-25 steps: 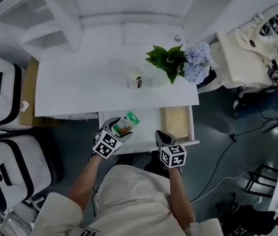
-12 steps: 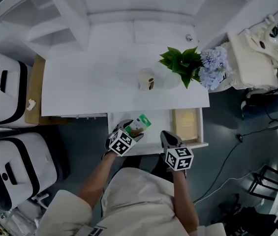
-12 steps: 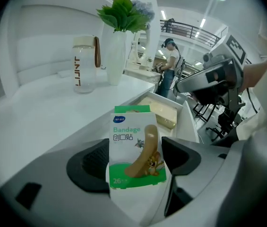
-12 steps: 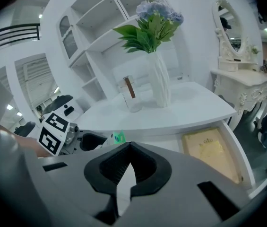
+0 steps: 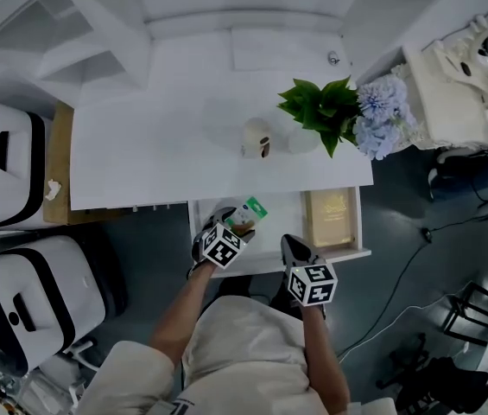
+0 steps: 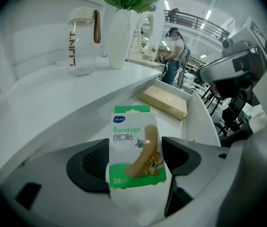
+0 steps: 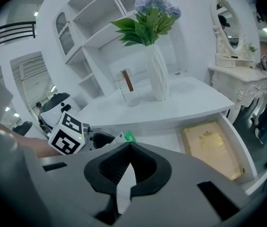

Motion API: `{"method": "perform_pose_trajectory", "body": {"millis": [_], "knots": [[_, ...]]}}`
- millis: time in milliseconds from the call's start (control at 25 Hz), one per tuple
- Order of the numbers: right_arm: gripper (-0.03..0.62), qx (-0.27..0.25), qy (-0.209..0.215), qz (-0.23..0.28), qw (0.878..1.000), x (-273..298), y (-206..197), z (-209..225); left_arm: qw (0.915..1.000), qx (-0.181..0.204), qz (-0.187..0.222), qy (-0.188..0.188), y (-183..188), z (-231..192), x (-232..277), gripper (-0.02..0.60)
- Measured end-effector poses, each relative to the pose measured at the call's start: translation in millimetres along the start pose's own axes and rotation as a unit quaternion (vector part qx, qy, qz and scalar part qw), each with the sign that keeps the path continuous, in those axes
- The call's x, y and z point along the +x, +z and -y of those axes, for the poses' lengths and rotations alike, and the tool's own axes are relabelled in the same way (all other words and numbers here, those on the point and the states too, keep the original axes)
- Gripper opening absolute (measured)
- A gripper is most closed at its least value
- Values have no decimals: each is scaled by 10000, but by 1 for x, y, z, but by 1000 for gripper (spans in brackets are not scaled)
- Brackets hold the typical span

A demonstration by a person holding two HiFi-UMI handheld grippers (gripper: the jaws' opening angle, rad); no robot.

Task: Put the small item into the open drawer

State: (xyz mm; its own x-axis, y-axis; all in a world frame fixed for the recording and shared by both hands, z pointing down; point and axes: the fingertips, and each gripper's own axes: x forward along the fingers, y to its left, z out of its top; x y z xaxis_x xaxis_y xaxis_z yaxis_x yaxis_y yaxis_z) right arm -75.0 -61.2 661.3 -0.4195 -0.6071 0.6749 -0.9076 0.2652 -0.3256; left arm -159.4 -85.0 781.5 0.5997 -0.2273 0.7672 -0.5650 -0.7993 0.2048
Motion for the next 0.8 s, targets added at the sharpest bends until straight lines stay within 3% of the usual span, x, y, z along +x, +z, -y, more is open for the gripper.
{"method": "perform_pose_trajectory", "body": {"millis": [480, 800], "knots": [[25, -64, 157, -234, 9996, 15, -4, 0, 9989, -328, -265, 220, -9, -17, 40, 359], [25, -210, 393, -324, 9985, 21, 1, -3, 9941, -893, -201, 576, -3, -31, 54, 359]]}}
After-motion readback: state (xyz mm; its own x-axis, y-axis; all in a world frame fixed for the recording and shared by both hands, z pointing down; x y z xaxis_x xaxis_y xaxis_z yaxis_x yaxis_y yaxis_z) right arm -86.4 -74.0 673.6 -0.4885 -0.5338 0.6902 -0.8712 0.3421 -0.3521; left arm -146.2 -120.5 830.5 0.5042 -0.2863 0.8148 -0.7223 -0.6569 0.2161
